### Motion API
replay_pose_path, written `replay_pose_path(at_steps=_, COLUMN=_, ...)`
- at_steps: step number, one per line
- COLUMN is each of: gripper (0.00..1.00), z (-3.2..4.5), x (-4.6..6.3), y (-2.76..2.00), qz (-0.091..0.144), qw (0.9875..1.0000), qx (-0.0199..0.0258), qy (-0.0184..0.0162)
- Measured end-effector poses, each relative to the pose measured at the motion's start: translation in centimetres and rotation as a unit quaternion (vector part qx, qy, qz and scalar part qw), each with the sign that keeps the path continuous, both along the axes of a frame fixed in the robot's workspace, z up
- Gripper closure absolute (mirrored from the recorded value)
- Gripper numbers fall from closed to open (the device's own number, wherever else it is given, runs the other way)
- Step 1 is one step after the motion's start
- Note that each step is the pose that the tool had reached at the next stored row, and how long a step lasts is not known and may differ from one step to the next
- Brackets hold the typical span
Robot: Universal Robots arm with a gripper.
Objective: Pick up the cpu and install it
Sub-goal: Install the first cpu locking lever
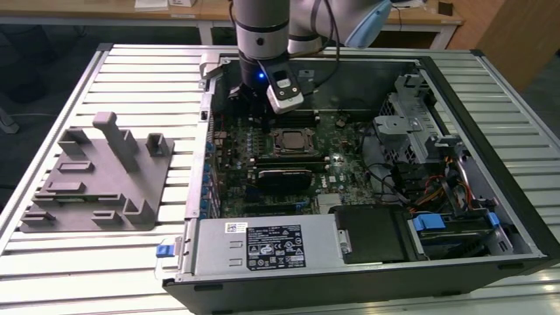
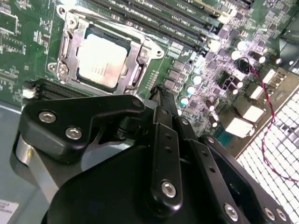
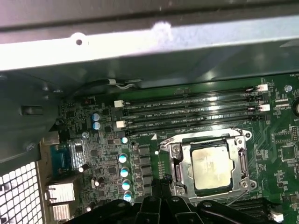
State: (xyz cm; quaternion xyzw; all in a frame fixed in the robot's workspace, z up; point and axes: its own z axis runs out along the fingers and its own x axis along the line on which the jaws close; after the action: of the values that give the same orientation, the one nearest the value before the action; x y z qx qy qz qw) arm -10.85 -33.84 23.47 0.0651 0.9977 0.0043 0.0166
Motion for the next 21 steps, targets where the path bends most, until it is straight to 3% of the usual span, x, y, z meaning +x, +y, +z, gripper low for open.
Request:
replay_pose_path(at_steps=7, gripper=0.89, z=0.67, x=0.0, y=0.0, qz=0.0, qw=1.0, qx=0.0096, qy=0.0)
replay_pose_path(at_steps=18, gripper=0.89, z=0.69, x=-1.0, y=-0.07, qz=0.0, qw=0.9999, qx=0.0136, qy=-0.0005)
replay_pose_path(at_steps=21, gripper=0.89, z=0.69, x=-1.2, y=-0.1, qz=0.0, qw=0.9999, qx=0.017, qy=-0.0005)
